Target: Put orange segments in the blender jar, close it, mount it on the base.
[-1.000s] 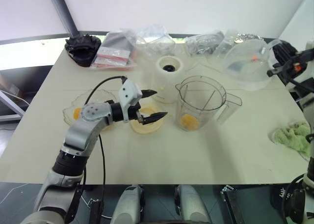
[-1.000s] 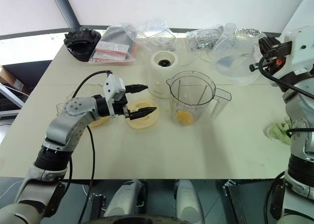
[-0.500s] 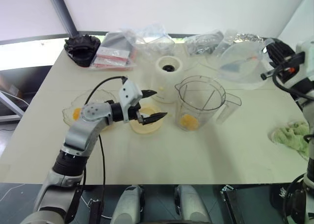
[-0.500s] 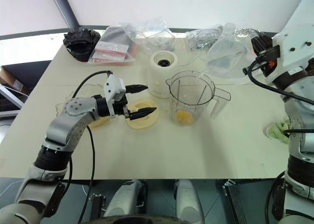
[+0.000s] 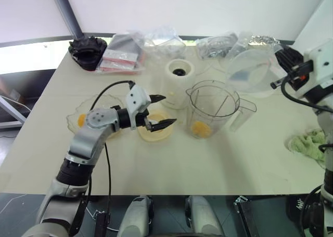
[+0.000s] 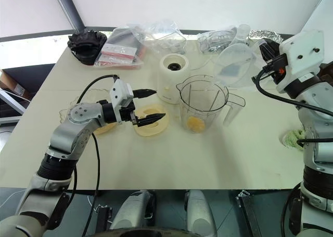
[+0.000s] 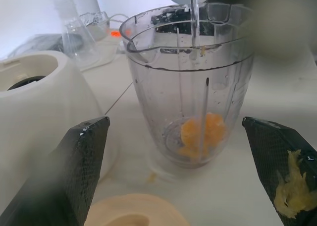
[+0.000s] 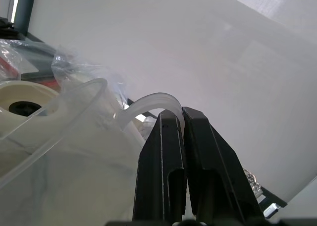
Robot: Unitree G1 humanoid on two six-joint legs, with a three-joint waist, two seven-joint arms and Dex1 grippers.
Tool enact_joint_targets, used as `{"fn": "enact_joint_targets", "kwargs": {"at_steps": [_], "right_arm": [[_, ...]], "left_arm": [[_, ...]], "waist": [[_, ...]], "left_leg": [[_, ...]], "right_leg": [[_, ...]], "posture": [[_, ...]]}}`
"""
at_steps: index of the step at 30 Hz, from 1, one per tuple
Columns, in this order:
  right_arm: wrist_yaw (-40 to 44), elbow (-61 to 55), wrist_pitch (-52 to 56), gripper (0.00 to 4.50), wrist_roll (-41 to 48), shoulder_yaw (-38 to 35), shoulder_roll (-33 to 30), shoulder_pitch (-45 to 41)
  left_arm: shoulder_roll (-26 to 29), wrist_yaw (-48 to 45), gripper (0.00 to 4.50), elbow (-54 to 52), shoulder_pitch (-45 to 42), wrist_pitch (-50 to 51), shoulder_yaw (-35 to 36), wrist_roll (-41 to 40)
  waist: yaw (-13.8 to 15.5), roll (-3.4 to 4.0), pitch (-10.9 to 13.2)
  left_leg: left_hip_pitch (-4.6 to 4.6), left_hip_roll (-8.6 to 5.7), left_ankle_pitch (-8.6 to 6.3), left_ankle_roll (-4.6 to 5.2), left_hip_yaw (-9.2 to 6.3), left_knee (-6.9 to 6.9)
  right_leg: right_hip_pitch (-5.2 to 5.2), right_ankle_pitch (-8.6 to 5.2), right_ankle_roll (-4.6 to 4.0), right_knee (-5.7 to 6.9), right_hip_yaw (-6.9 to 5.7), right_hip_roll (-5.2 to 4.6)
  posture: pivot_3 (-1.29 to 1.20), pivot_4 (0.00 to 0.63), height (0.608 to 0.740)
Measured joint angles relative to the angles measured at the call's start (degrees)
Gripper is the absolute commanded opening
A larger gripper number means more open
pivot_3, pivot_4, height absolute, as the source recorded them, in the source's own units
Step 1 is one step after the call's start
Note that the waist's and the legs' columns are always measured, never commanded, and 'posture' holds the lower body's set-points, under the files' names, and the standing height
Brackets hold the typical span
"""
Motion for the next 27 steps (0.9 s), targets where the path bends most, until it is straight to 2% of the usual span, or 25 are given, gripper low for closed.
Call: {"fn": "enact_joint_targets", "kwargs": {"at_steps": [13, 27], "right_arm": [[0.09, -0.21, -0.28, 0.07, -0.35, -0.43, 1.57, 1.13], [-13.54, 2.18, 13.65, 0.07, 11.86, -12.87, 11.24, -2.67]], "left_arm": [[0.06, -0.54, 4.5, 0.01, 0.0, -0.46, -0.49, 1.03], [0.14, -0.71, 4.5, 0.02, 0.01, -0.49, -0.65, 1.52]], "waist": [[-0.01, 0.0, 0.0], [0.02, 0.0, 0.0]], "left_leg": [[0.0, 0.0, 0.0, 0.0, -0.01, 0.0], [0.0, 0.01, 0.0, 0.0, -0.02, 0.0]], "right_leg": [[0.0, 0.0, 0.0, 0.02, 0.0, 0.0], [0.01, 0.01, 0.0, 0.02, 0.0, 0.0]], "posture": [[0.0, 0.15, 0.74], [0.0, 0.15, 0.74]]}}
